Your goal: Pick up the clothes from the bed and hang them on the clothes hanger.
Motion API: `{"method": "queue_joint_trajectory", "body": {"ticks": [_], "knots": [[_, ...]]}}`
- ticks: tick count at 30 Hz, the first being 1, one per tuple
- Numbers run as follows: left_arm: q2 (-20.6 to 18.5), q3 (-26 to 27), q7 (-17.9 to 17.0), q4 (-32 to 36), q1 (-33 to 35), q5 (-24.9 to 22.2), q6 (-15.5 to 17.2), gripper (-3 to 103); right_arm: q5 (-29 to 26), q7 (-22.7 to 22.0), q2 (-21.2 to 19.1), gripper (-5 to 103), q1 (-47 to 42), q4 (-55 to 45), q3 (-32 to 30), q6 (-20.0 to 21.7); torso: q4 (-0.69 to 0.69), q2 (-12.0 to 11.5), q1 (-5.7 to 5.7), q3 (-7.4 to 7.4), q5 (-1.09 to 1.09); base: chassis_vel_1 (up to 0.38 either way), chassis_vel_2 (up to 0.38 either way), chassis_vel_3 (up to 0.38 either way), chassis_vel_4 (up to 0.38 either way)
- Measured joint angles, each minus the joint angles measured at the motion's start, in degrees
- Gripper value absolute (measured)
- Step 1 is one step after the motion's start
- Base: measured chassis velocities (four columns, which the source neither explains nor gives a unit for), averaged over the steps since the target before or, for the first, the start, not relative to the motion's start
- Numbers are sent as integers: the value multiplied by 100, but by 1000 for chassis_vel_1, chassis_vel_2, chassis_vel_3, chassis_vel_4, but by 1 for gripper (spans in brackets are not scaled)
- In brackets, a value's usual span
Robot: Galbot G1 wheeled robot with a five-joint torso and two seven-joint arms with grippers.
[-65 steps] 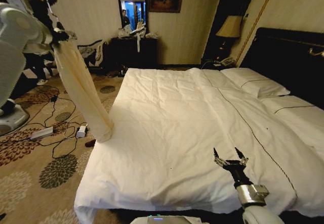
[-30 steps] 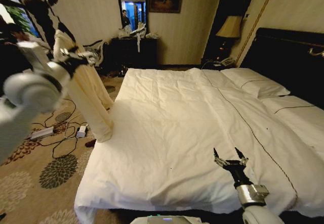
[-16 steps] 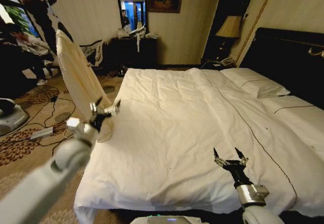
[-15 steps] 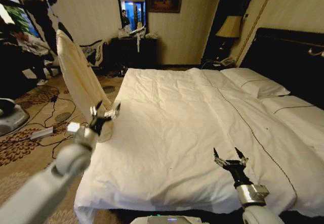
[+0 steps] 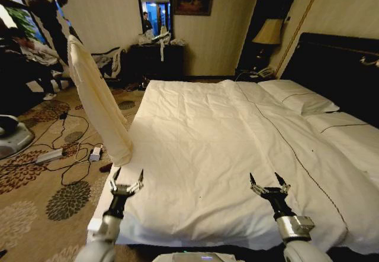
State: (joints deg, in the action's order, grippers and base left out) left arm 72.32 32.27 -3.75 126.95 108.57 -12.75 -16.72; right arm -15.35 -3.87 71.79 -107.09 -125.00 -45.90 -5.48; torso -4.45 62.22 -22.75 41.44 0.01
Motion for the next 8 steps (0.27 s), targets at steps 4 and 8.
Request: {"method": "queue_joint_trajectory", "body": {"ticks": [4, 8], "knots": [[14, 18, -1, 16, 21, 9, -8, 100, 0, 0, 0, 100, 0, 0, 0, 0, -2, 0, 0, 0, -1, 0, 0, 0, 0], [2, 17, -6, 19, -3, -1, -7, 100, 0, 0, 0, 100, 0, 0, 0, 0, -2, 0, 0, 1, -1, 0, 0, 0, 0]]}}
